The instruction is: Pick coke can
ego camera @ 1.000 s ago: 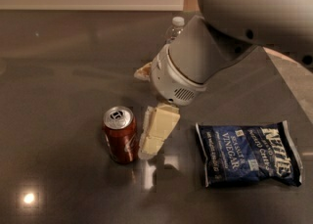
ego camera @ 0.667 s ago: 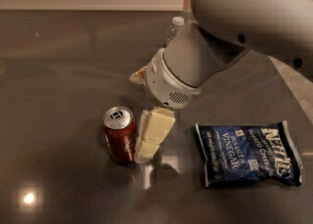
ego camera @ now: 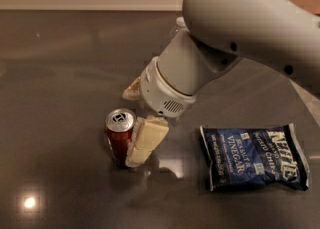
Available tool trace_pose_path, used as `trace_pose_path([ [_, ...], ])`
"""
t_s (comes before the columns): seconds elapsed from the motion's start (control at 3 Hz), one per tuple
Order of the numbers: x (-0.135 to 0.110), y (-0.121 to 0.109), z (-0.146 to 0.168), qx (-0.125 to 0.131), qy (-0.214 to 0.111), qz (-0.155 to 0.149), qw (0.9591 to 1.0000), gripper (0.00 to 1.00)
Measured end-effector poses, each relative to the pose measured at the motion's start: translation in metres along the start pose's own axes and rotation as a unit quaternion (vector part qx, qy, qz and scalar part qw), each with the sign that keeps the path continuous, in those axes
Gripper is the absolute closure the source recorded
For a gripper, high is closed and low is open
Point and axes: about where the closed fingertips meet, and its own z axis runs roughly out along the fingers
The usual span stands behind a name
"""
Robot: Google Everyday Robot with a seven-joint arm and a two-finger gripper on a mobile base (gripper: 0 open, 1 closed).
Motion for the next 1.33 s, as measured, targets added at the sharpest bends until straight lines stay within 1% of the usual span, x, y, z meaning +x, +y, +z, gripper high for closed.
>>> trace_pose_path([
  [0.33, -0.004, 0.002, 0.002, -0.009, -0.006, 0.000, 0.9999, 0.39],
  [0.67, -0.006, 0.002, -0.003, -0.016, -0.017, 0.001, 0.9997, 0.63],
  [1.0, -0.005, -0.001, -0.022, -0.020, -0.033, 0.006, 0.9992, 0.86],
  [1.33, -0.007, -0.003, -0.052, -0.025, -0.045, 0.001, 0.9987, 1.00],
])
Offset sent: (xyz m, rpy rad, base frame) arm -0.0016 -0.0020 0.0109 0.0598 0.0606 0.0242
